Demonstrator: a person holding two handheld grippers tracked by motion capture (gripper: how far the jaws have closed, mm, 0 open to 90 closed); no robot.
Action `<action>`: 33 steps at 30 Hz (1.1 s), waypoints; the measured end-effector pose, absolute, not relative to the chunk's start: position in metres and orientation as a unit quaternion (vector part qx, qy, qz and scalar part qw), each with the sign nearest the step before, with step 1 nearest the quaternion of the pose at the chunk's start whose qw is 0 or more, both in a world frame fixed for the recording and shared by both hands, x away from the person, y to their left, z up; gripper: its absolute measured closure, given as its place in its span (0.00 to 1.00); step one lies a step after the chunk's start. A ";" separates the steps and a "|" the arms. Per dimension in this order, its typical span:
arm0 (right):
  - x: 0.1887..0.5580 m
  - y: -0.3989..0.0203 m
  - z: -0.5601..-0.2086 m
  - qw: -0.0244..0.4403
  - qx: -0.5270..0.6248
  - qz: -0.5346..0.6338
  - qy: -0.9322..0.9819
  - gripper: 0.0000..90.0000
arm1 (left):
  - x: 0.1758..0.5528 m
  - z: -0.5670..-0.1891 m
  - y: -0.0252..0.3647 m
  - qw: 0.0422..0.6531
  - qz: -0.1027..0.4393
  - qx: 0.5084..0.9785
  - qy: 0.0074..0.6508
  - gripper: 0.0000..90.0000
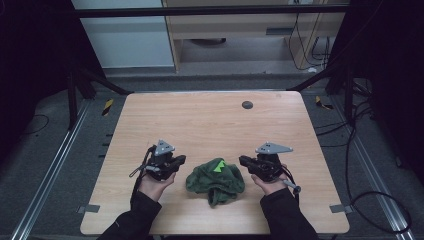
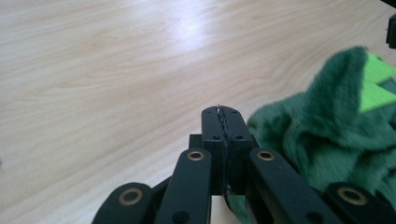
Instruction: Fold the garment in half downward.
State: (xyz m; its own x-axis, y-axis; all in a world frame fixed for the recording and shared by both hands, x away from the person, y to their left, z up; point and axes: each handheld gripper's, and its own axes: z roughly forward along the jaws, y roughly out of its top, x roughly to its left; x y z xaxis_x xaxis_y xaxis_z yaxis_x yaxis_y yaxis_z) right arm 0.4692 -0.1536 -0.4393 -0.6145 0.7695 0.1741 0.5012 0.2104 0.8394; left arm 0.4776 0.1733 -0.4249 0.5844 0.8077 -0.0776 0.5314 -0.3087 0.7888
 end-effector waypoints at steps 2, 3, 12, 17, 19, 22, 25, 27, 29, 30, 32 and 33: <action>0.473 -0.152 -0.440 0.145 0.414 0.471 0.766 0.98 | 0.482 -0.425 0.170 0.410 0.170 0.791 0.422 1.00; 0.474 -0.151 -0.441 0.143 0.417 0.469 0.765 0.99 | 0.483 -0.426 0.167 0.410 0.170 0.791 0.421 1.00; 0.486 -0.142 -0.451 0.138 0.421 0.463 0.768 1.00 | 0.493 -0.435 0.147 0.417 0.147 0.800 0.404 1.00; 0.486 -0.135 -0.455 0.130 0.414 0.460 0.775 1.00 | 0.491 -0.445 0.138 0.408 0.133 0.816 0.388 1.00; 0.484 -0.132 -0.456 0.126 0.410 0.458 0.779 1.00 | 0.490 -0.447 0.137 0.405 0.129 0.820 0.384 1.00; 0.481 -0.130 -0.457 0.120 0.405 0.459 0.782 1.00 | 0.487 -0.446 0.136 0.408 0.121 0.823 0.377 1.00; 0.476 -0.127 -0.458 0.111 0.399 0.457 0.787 1.00 | 0.482 -0.443 0.136 0.411 0.117 0.826 0.368 1.00; 0.473 -0.124 -0.459 0.108 0.393 0.455 0.791 1.00 | 0.479 -0.442 0.136 0.412 0.115 0.828 0.363 1.00; 0.471 -0.122 -0.458 0.106 0.386 0.455 0.795 1.00 | 0.475 -0.441 0.137 0.416 0.111 0.827 0.362 1.00; 0.469 -0.121 -0.457 0.105 0.385 0.456 0.796 1.00 | 0.473 -0.441 0.138 0.416 0.109 0.827 0.361 1.00; 0.467 -0.120 -0.456 0.101 0.383 0.459 0.795 1.00 | 0.469 -0.440 0.139 0.418 0.108 0.828 0.357 1.00; 0.465 -0.119 -0.455 0.101 0.378 0.460 0.797 1.00 | 0.467 -0.440 0.139 0.418 0.106 0.829 0.356 1.00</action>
State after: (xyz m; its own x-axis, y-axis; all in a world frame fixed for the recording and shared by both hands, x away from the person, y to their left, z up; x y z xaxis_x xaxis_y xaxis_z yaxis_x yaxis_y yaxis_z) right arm 0.4650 -0.1195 -0.4550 -0.6937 0.6954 0.1876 0.5097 0.2899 0.8100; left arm 0.4674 0.1394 -0.4398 0.7238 0.6790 -0.1228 0.5022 -0.3963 0.7686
